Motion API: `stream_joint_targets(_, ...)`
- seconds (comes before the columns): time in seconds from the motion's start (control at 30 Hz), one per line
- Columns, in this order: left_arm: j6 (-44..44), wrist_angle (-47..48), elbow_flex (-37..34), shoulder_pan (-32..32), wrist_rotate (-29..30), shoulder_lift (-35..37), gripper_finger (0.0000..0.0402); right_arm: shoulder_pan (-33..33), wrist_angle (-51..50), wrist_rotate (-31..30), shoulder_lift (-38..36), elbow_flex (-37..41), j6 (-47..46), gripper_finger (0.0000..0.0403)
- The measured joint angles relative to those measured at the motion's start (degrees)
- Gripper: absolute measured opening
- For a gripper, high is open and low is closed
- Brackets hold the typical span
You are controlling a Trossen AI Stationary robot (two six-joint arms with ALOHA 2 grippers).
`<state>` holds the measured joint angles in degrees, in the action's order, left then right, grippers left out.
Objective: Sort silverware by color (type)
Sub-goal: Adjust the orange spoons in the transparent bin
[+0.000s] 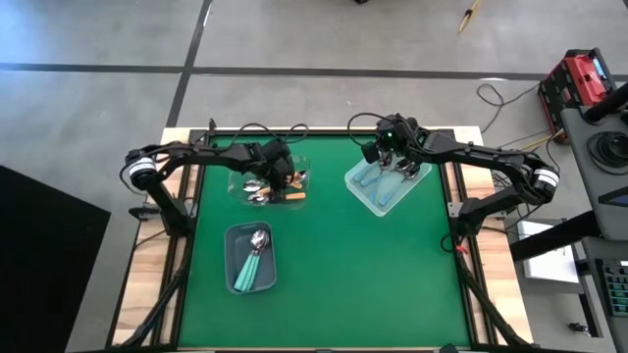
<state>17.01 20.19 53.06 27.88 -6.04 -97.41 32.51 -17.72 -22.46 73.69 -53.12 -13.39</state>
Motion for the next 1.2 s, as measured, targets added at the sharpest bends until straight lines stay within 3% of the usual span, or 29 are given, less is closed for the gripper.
stream_joint_targets(0.53,-0.7,2.4,3.9,0.0,0.5,-0.3,0.0130,0.0,0.0,0.0,0.0,0.0,0.2,0.0013)
stream_joint_targets(1.2,6.7,1.7,4.2,0.1,-0.5,-1.8,0.0130,0.0,0.0,0.0,0.0,0.0,0.5,0.0013)
